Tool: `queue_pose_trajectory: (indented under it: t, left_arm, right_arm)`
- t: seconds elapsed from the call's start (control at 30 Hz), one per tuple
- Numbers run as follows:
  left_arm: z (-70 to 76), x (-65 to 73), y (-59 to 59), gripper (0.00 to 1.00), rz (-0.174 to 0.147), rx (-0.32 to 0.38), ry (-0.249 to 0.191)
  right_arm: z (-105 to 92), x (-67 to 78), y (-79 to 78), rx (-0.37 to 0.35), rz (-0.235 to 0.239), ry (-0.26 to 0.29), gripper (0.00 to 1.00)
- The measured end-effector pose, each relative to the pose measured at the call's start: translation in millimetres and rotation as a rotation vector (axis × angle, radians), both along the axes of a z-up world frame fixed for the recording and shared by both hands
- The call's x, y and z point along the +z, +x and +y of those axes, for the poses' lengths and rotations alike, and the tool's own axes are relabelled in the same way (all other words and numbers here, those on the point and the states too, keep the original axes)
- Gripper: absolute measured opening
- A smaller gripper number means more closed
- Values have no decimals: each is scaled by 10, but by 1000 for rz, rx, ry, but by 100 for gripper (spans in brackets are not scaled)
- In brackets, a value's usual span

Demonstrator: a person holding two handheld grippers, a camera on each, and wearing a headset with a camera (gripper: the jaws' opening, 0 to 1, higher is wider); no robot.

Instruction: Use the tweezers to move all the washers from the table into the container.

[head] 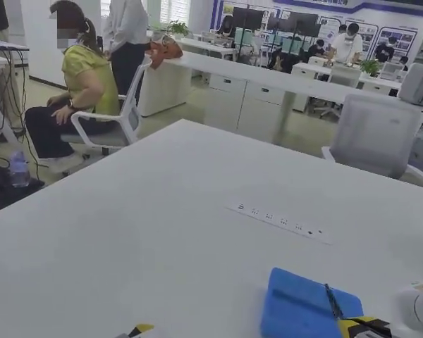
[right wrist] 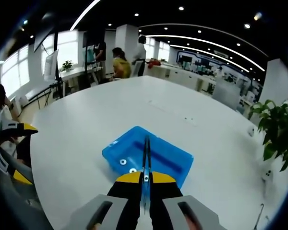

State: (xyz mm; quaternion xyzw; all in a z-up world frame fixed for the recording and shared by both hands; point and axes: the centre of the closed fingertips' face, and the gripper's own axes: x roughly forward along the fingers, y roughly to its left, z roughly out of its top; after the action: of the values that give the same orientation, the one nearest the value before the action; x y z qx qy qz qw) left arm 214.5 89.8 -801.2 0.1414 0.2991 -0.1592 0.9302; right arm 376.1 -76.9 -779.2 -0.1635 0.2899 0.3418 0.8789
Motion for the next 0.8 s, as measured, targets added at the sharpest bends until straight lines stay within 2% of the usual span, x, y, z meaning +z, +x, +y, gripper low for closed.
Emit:
queue_pose_trajectory:
  t: [0.13,0.33,0.43,0.53,0.6,0.63,0.73,0.77,0.8]
  left_arm:
    - [-3,2,0,86,-1,-2,0]
    - [0,7,0,84,-3,-1,1]
    - [-11,35,-1,78,-5,-4,-16]
    - [-63,53,-9,70,5,-19,-52]
    - [-153,123,-13,61,10,-56,-95]
    - [-178,146,1,57,7,-74,-93]
    - [-304,217,113,47,2,-136,-100]
    - [-357,245,197,44,-15,-144,-117]
    - [-413,250,243,40,-16,-158,-138]
  right_arm:
    - [-29,28,-74,2,-2,3,1]
    - [-45,92,-238,6,0,39,0]
    - [-6,183,-364,13,5,82,0]
    - [17,226,-432,22,10,106,0]
    - [36,287,-528,34,3,127,1]
    - [46,306,-560,38,1,135,1]
    - [74,350,-665,52,-5,146,1]
    - [86,358,-704,63,-17,140,1]
    - [94,361,-729,72,-25,133,1]
